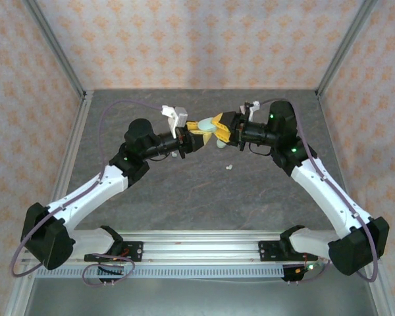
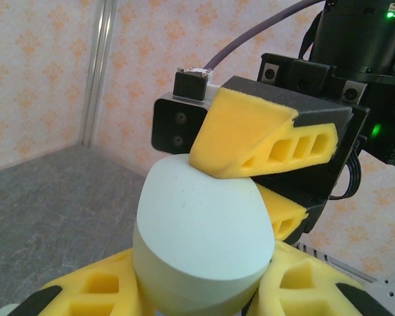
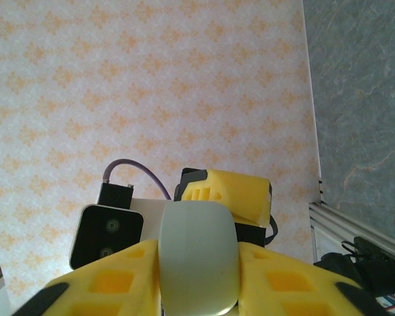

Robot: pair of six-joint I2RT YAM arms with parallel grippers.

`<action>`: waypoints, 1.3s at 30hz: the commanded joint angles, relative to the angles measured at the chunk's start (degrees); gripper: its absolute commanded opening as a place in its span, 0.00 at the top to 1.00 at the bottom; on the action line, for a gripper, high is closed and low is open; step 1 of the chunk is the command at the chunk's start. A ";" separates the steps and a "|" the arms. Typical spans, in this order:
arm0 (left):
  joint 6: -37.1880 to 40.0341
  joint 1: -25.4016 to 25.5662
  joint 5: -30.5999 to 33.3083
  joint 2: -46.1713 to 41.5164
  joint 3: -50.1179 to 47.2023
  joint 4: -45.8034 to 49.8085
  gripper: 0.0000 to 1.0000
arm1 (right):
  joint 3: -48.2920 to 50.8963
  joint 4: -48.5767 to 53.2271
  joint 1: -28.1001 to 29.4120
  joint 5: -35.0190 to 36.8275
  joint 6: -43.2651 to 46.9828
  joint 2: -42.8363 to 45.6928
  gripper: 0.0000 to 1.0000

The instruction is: Insert the wireless bluetooth earbuds into the charging case

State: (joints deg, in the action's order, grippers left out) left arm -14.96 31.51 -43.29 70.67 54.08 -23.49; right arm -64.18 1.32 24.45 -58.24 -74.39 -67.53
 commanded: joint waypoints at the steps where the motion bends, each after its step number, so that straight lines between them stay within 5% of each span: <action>1: 1.20 -0.42 1.11 -2.87 -0.39 0.24 0.87 | -2.60 4.28 0.07 -2.76 1.21 1.01 0.60; 11: 3.65 -0.32 0.06 -6.87 -0.21 8.08 0.91 | -5.10 4.59 0.08 -1.46 11.12 3.45 0.43; 17: 5.22 -0.35 -2.84 -10.21 0.76 15.28 0.92 | -11.76 21.12 0.07 3.22 37.25 6.12 0.41; 27: 5.93 -0.26 -5.95 -14.11 2.49 21.94 0.93 | -11.98 24.93 7.01 6.12 63.19 8.58 0.34; 39: 6.49 0.17 -9.09 -13.72 5.19 25.32 0.93 | -11.95 22.38 12.27 8.40 72.72 5.50 0.28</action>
State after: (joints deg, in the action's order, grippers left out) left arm -9.72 31.40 -49.95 57.56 56.77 0.73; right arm -75.24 26.13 36.34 -50.68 -5.45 -61.84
